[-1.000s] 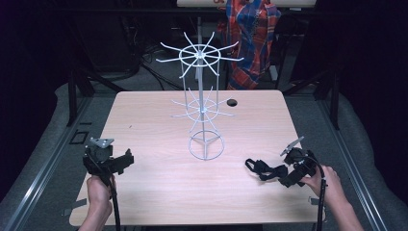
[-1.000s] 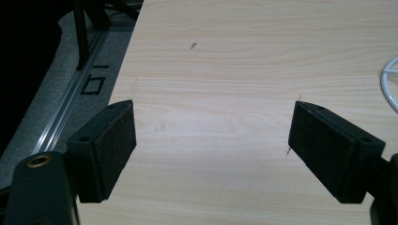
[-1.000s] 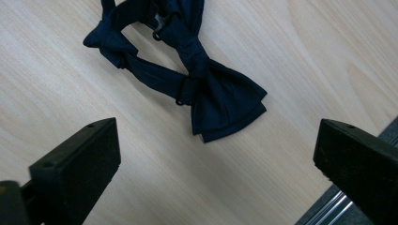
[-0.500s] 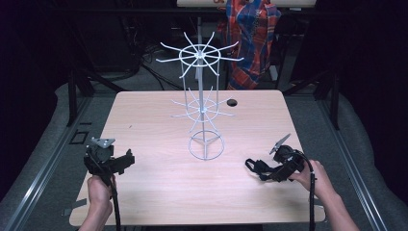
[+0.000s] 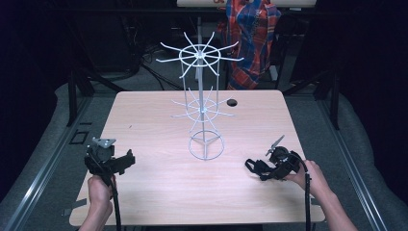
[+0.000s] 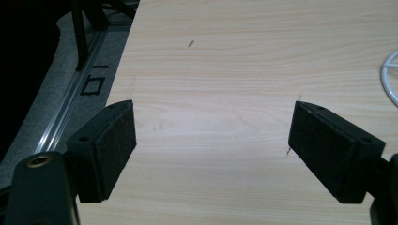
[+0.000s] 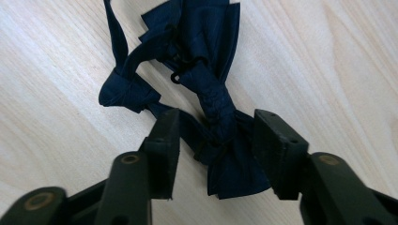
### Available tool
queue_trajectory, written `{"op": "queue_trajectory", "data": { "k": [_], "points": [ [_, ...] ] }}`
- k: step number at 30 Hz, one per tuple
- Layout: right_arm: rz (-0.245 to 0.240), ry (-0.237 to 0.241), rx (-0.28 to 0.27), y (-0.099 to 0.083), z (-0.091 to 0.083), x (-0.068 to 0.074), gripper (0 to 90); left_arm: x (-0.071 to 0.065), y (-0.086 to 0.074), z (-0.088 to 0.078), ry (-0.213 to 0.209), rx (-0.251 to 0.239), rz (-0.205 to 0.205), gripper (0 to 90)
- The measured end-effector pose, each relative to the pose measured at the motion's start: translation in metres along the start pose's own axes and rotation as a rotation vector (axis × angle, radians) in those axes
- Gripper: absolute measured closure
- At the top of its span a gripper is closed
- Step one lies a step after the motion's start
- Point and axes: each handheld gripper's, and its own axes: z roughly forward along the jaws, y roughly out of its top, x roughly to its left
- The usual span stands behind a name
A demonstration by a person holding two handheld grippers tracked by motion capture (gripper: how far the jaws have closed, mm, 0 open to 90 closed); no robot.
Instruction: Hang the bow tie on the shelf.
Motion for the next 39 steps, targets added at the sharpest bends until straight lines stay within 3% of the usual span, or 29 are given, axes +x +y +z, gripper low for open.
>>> {"op": "queue_trajectory", "data": {
  "k": [12, 17, 18, 22, 23, 26, 34, 39],
  "points": [
    [0.009, -0.044, 0.035, -0.002, 0.004, 0.0, 67.5, 0.0, 0.0, 0.0, 0.0, 0.002, 0.002, 15.8],
    [0.033, -0.038, 0.012, -0.002, 0.007, 0.002, 74.8, 0.0, 0.0, 0.0, 0.001, 0.006, 0.004, 15.8],
    [0.057, -0.035, -0.015, -0.003, 0.007, 0.003, 76.1, 0.0, 0.0, 0.0, 0.0, 0.005, 0.004, 15.8],
    [0.03, -0.032, 0.019, -0.002, 0.003, 0.0, 79.2, 0.0, 0.0, 0.0, 0.001, 0.007, 0.005, 15.8],
    [0.047, -0.04, -0.009, -0.003, 0.005, 0.002, 79.7, 0.0, 0.0, 0.0, 0.0, 0.007, 0.005, 15.8],
    [0.026, -0.065, 0.009, -0.001, 0.002, 0.004, 80.7, 0.0, 0.0, 0.0, 0.002, 0.006, 0.004, 15.8],
    [0.026, -0.119, -0.063, -0.001, -0.01, 0.009, 81.3, 0.0, 0.0, -0.001, 0.003, 0.007, 0.005, 15.8],
    [0.044, -0.121, -0.096, -0.001, -0.017, 0.01, 81.3, -0.001, 0.0, 0.0, 0.003, 0.008, 0.006, 15.8]
  ]
}}
